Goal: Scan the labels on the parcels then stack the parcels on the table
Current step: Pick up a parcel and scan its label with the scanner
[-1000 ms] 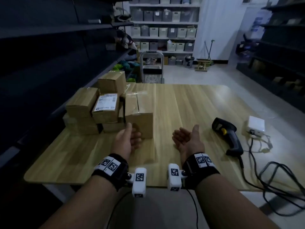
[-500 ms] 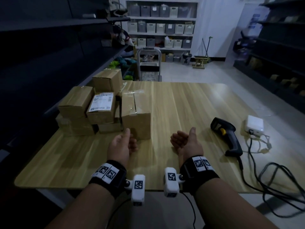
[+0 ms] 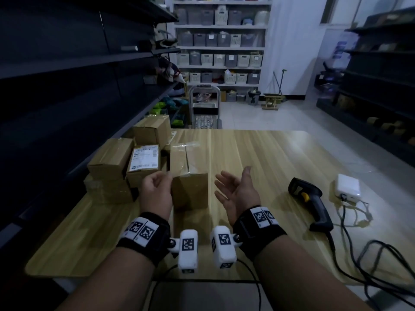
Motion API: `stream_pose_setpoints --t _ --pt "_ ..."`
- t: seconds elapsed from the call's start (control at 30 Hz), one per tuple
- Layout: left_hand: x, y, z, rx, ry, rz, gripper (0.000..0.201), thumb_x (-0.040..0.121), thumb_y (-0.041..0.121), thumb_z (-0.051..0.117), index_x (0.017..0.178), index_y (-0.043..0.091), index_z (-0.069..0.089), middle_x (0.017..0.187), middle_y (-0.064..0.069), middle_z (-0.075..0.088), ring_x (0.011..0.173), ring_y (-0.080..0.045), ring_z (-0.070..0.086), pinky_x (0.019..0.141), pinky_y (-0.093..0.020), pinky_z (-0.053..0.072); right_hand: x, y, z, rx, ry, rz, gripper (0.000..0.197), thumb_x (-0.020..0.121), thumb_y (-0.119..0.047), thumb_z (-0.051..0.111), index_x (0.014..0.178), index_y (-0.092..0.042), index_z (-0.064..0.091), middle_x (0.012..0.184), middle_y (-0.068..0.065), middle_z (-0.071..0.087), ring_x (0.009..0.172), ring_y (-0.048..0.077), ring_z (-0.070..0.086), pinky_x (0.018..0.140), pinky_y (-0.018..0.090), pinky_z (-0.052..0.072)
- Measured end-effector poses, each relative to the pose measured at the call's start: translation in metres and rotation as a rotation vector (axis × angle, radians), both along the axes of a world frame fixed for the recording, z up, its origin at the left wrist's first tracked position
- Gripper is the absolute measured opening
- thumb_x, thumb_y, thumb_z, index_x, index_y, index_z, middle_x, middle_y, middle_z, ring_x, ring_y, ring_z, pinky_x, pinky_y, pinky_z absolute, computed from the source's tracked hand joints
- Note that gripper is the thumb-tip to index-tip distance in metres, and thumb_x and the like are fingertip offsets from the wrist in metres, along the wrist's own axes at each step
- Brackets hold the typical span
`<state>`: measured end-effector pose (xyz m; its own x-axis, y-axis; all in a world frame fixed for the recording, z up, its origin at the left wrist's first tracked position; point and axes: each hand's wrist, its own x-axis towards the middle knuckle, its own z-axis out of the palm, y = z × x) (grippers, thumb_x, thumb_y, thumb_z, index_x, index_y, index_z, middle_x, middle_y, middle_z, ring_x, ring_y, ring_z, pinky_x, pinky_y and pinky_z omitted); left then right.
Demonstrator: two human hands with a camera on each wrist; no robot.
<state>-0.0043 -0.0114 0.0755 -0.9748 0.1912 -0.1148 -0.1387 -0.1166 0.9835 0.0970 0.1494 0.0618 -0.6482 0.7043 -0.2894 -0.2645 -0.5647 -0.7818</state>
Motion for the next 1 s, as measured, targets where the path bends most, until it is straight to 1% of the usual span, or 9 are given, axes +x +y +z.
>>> stream_pose_setpoints --t 0.1,0.27,0.37,0.43,0.5,0.67,0.73,0.87,1.0 --pt "0.003 0.007 0.001 -0.034 0.012 -0.115 0.057 0.105 0.043 0.068 0.157 0.029 0.051 0.136 0.006 0.067 0.127 -0.023 0.065 0.115 -0.051 0.051 -0.002 -0.003 0.004 0.027 0.001 0.068 0.079 0.102 -0.073 0.042 0.128 -0.005 0.072 0.129 0.013 0.077 0.131 0.028 0.066 0.122 0.053 0.042" --pt "0.007 0.011 -0.003 -0.058 -0.005 -0.242 0.098 0.082 0.071 0.077 0.164 0.030 0.045 0.152 0.003 0.065 0.136 -0.024 0.063 0.118 -0.055 0.048 0.003 0.000 0.002 0.076 -0.011 0.051 0.075 0.102 -0.071 0.046 0.129 -0.006 0.073 0.124 0.009 0.080 0.125 0.024 0.070 0.123 0.050 0.042" --pt "0.014 0.016 -0.001 -0.106 0.001 -0.245 0.068 0.103 0.052 0.068 0.161 0.021 0.051 0.152 -0.001 0.064 0.140 -0.026 0.059 0.119 -0.048 0.046 0.008 0.010 -0.002 0.123 -0.067 -0.040 0.070 0.101 -0.071 0.050 0.120 -0.010 0.078 0.111 0.004 0.085 0.117 0.023 0.076 0.117 0.051 0.049" --pt "0.020 0.021 -0.001 -0.143 0.016 -0.269 0.040 0.105 0.051 0.066 0.136 0.027 0.069 0.128 0.003 0.077 0.125 -0.024 0.069 0.110 -0.046 0.052 0.014 0.015 -0.001 0.158 -0.098 -0.074 0.068 0.100 -0.072 0.050 0.117 -0.013 0.081 0.107 0.002 0.085 0.114 0.022 0.077 0.116 0.050 0.050" --pt "0.026 0.026 -0.003 -0.163 0.018 -0.290 0.037 0.102 0.058 0.066 0.124 0.029 0.074 0.108 0.002 0.083 0.110 -0.025 0.076 0.103 -0.050 0.058 0.025 0.018 0.003 0.175 -0.098 -0.086 0.068 0.101 -0.072 0.048 0.117 -0.015 0.081 0.107 0.002 0.085 0.112 0.020 0.077 0.116 0.049 0.050" --pt "0.029 0.046 -0.011 -0.088 -0.034 -0.274 0.071 0.072 0.063 0.082 0.131 0.024 0.074 0.114 -0.003 0.083 0.107 -0.027 0.079 0.100 -0.056 0.064 0.053 0.024 0.008 0.175 -0.046 -0.097 0.072 0.103 -0.071 0.042 0.122 -0.011 0.077 0.111 0.008 0.084 0.112 0.022 0.078 0.114 0.049 0.048" --pt "0.029 0.052 -0.012 -0.063 -0.049 -0.302 0.074 0.066 0.062 0.085 0.129 0.023 0.075 0.112 -0.004 0.084 0.105 -0.026 0.081 0.098 -0.055 0.065 0.059 0.030 0.006 0.159 -0.050 -0.108 0.073 0.103 -0.072 0.041 0.123 -0.011 0.077 0.111 0.008 0.084 0.113 0.022 0.078 0.114 0.049 0.047" --pt "0.039 0.055 -0.007 -0.048 -0.044 -0.347 0.032 0.095 0.038 0.082 0.123 0.024 0.074 0.117 -0.005 0.082 0.111 -0.025 0.079 0.101 -0.054 0.064 0.065 0.040 -0.002 0.135 -0.117 -0.084 0.071 0.102 -0.073 0.042 0.124 -0.016 0.077 0.119 0.003 0.083 0.121 0.021 0.072 0.118 0.049 0.044" --pt "0.048 0.059 -0.005 -0.052 0.012 -0.372 0.011 0.104 0.034 0.072 0.115 0.033 0.073 0.119 0.002 0.078 0.115 -0.018 0.071 0.108 -0.050 0.057 0.063 0.044 -0.011 0.057 -0.132 -0.043 0.056 0.098 -0.065 0.059 0.123 -0.019 0.079 0.128 0.005 0.079 0.122 0.023 0.069 0.115 0.050 0.048"
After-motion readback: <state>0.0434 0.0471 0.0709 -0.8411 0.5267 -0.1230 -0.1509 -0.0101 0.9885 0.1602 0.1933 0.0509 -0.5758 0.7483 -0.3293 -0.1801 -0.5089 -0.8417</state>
